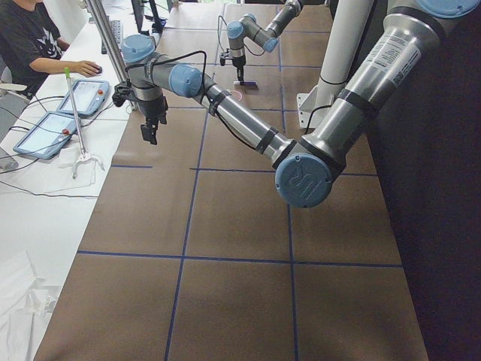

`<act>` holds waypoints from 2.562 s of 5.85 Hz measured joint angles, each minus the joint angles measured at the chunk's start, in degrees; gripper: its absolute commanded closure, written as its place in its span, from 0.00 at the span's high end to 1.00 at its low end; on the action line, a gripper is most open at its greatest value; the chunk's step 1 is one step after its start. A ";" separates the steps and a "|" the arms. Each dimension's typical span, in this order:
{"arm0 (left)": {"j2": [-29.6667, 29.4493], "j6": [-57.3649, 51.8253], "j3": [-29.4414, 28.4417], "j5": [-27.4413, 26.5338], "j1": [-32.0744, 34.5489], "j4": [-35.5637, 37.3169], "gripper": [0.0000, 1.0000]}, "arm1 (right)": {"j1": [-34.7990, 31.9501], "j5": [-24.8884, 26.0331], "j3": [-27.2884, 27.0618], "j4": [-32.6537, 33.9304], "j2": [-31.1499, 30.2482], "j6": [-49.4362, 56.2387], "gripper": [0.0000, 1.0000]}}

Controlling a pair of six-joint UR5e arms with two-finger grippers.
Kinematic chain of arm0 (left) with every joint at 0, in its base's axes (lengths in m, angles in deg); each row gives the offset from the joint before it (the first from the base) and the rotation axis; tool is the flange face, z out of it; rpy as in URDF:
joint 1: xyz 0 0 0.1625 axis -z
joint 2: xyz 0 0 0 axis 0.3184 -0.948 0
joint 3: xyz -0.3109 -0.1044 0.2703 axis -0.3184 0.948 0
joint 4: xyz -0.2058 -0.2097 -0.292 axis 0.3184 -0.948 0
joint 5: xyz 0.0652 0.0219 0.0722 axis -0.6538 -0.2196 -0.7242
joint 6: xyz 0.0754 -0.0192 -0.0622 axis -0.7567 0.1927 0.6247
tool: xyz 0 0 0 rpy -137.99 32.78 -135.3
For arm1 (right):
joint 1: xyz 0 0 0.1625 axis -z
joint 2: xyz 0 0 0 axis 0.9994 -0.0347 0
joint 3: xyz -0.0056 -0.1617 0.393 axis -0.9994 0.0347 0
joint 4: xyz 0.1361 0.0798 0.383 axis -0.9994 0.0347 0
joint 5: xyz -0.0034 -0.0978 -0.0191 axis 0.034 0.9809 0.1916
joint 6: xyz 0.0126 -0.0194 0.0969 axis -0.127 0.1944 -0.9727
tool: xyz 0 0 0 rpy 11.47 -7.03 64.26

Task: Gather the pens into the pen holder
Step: 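Lift the purple marker with the right gripper and carry it over the cup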

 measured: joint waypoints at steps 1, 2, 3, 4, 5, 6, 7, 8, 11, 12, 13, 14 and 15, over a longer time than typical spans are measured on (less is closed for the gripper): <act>0.06 -0.02 0.00 0.47 0.58 0.35 1.00 | -0.01 0.00 0.02 -0.01 -0.05 0.01 0.00; 0.09 -1.55 -0.19 0.67 1.88 1.72 1.00 | -0.10 0.00 0.02 0.06 -0.05 0.03 0.00; 0.10 -4.43 -0.76 0.70 3.34 3.45 1.00 | -0.68 -0.53 -0.06 0.01 0.24 0.07 0.00; 0.35 -6.88 -2.29 0.65 4.22 4.35 1.00 | -2.25 -2.41 -0.18 0.14 1.08 0.09 0.00; 1.39 -10.32 -5.15 0.60 4.57 4.33 1.00 | -4.13 -4.89 -0.26 0.46 2.36 0.07 0.00; 3.39 -14.74 -9.10 0.55 4.79 2.47 1.00 | -5.27 -6.42 -0.29 0.75 3.49 -0.21 0.00; 5.74 -17.88 -14.26 0.51 5.10 -2.64 1.00 | -5.74 -6.93 -0.30 1.79 5.00 -0.85 0.00; 7.47 -19.51 -20.18 0.55 5.52 -9.24 1.00 | -5.96 -6.98 -0.33 4.06 7.36 -1.37 0.00; 11.30 -21.12 -26.75 0.69 5.88 -16.74 1.00 | -5.66 -6.68 -0.22 7.64 14.40 -5.53 0.00; 11.93 -21.00 -26.80 0.76 5.89 -17.49 1.00 | -4.79 -5.99 -0.04 6.52 16.10 -7.47 0.00; 12.09 -20.88 -26.76 0.81 5.89 -17.66 1.00 | -3.63 -2.69 -0.10 4.09 17.40 -8.42 0.00; 12.10 -20.84 -26.69 0.83 5.90 -17.59 1.00 | -2.07 3.50 -0.33 1.02 18.08 -7.93 0.00; 11.93 -20.80 -26.66 0.84 5.88 -17.30 1.00 | -0.44 10.54 -1.08 -1.25 18.36 -5.76 0.00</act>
